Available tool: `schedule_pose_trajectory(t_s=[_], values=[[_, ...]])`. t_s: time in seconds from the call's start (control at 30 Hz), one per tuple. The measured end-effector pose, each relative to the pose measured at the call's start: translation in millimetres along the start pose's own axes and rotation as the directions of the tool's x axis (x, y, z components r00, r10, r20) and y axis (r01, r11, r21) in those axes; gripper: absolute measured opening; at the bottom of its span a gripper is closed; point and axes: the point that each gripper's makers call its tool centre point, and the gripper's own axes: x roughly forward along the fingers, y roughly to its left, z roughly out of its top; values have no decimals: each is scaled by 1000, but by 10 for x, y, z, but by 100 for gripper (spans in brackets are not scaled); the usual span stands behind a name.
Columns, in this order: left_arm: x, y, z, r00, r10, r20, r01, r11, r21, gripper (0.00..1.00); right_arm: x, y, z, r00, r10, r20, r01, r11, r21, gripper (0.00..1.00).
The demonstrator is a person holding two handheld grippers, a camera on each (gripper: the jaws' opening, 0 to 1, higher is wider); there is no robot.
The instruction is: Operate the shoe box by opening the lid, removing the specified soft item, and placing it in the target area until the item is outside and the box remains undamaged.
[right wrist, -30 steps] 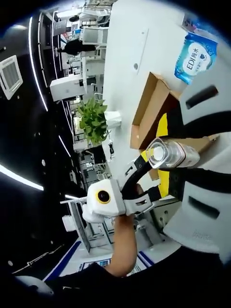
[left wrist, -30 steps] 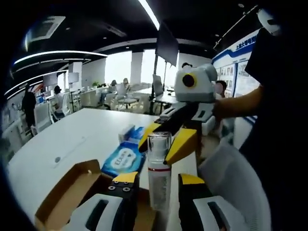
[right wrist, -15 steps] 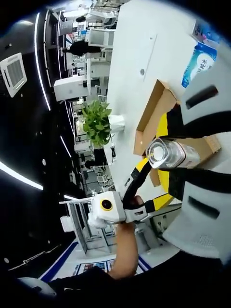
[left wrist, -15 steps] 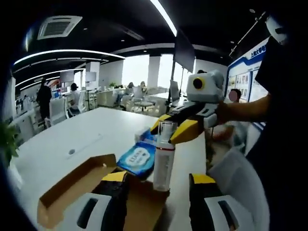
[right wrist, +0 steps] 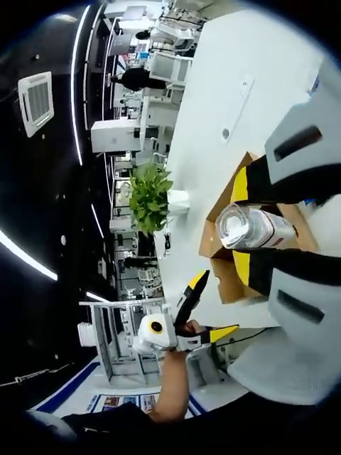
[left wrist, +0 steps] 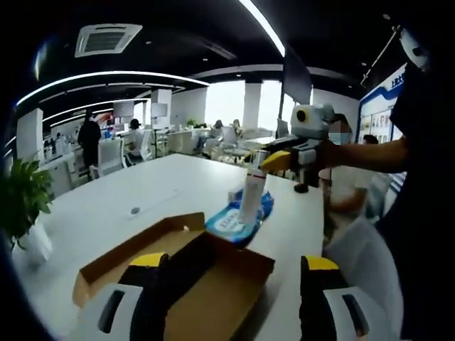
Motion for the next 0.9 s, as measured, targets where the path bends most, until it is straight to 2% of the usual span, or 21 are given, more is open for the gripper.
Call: schedule_pose_trajectory(t_s=[0.27,0.5,0.6,0.9], values=[[-178,135,-77,998,59,8,-58,998,-25,86,37,-299,-15,999,-33,-21,31,998,-52,20],[-335,222,-134,995,101,3,-101,995,-23,92,114,-553,-60,998,-57,-36,55,998,-43,20],[-395,263,-162,993,119,-3,-119,993,-27,94,150,-639,-90,996,-71,-52,67,995,-69,20],[-588,411,-233,983,185,0,-185,981,-60,99,281,-1085,-317,991,-98,-96,87,990,-110,20]])
